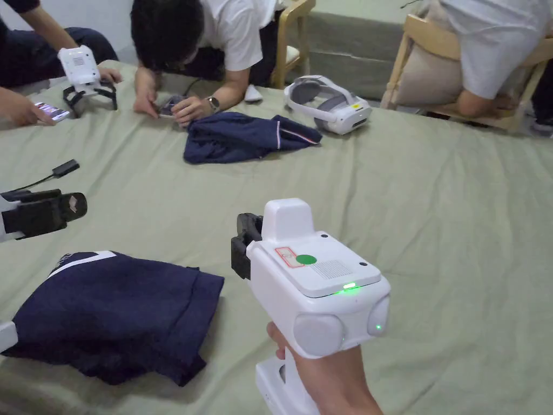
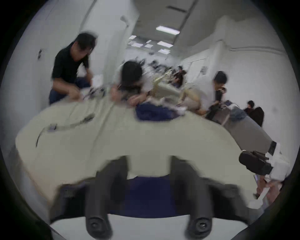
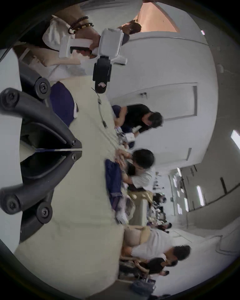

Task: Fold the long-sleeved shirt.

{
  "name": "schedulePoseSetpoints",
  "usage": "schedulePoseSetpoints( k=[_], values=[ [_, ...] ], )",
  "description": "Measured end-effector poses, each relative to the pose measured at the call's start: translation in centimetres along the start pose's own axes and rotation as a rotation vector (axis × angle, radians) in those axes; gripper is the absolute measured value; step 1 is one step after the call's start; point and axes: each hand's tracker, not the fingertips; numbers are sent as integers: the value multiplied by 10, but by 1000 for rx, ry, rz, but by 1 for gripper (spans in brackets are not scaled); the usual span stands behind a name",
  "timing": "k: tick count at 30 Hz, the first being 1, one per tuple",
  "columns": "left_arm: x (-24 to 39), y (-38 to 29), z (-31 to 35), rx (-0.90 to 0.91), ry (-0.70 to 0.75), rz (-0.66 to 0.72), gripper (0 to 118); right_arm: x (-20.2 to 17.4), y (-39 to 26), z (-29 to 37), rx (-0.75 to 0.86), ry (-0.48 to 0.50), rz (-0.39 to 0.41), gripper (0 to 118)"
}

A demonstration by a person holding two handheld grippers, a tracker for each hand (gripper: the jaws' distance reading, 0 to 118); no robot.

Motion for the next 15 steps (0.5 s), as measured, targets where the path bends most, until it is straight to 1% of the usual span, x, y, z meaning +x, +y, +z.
schedulePoseSetpoints(
  k=[1, 2, 3, 5, 6, 9, 12, 14, 15],
  values=[
    [36, 6, 4, 61, -12, -56, 22, 17, 9, 23, 37, -38, 14, 1],
    [72, 10, 9, 119, -31, -107, 8, 33, 17, 45, 71, -84, 16, 1],
    [103, 11, 11, 167, -67, -123, 4, 47, 25, 66, 103, -127, 19, 1],
    [171, 13, 13, 237, -161, -154, 4, 80, 38, 112, 169, -229, 27, 1],
    [201, 11, 12, 257, -180, -178, 4, 94, 43, 132, 195, -276, 36, 1],
    [281, -3, 1, 308, -172, -261, 4, 136, 50, 192, 214, -448, 62, 1],
    [349, -30, -9, 381, -174, -354, 4, 171, 47, 251, 284, -600, 29, 1],
    [383, -49, -12, 447, -131, -448, 4, 187, 38, 286, 325, -702, 25, 1],
    [392, -59, -17, 456, -126, -435, 4, 194, 32, 300, 332, -747, 21, 1]
  ],
)
